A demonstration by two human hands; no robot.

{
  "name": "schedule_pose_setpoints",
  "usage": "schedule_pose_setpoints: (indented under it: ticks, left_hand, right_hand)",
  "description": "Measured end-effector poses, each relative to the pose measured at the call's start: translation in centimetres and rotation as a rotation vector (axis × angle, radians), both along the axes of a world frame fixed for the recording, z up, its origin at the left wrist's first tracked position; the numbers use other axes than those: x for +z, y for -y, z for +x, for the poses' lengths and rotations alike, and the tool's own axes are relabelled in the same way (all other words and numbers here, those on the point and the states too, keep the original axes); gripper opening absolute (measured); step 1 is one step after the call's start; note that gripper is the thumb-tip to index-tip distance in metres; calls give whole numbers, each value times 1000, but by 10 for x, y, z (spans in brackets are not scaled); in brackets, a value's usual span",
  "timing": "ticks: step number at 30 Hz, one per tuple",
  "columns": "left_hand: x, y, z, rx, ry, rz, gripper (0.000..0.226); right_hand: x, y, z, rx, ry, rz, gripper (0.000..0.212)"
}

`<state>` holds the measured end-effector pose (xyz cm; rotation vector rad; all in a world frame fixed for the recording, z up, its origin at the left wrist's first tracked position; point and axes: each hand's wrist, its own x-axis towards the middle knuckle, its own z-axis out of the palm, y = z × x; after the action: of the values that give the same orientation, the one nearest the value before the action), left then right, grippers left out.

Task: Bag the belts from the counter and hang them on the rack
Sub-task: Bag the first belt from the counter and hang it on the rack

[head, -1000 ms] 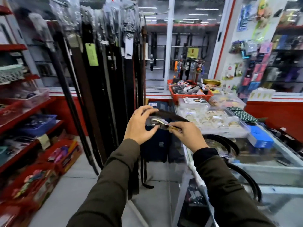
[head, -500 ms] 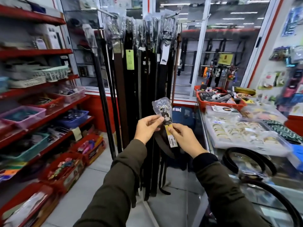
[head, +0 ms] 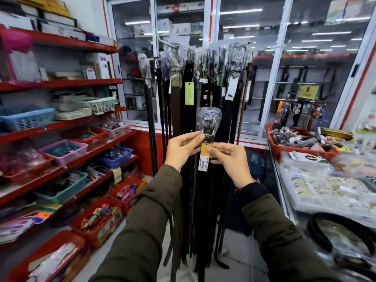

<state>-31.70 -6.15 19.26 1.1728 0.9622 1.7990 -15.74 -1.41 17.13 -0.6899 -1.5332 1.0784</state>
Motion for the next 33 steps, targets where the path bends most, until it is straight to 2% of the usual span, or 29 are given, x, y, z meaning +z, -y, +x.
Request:
schedule_pose_setpoints:
  ticks: [5,10,16,21,27,33]
  left_hand:
    - [26,1,-18,52,27,58,20]
    - [66,1,-40,86,51,157,28]
    - [123,0,-63,176,65,243,35]
    - [155,-5,-78,195,133,296,29]
    - [172,-15,-95,133,224,265,10]
    - [167,-21,-104,89,250,221,21]
  right_hand:
    - [26,-10,-27,64,-31,36,25]
    - [73,-16,-57,91,-118,105,18]
    - [134,-18,-94,164,-228,163,22]
    - [170,-17,-122,212,-298,171,21]
    - [187,-21,-138,181,-304,182,24]
    - [178,-25,-141,161,-298,161,18]
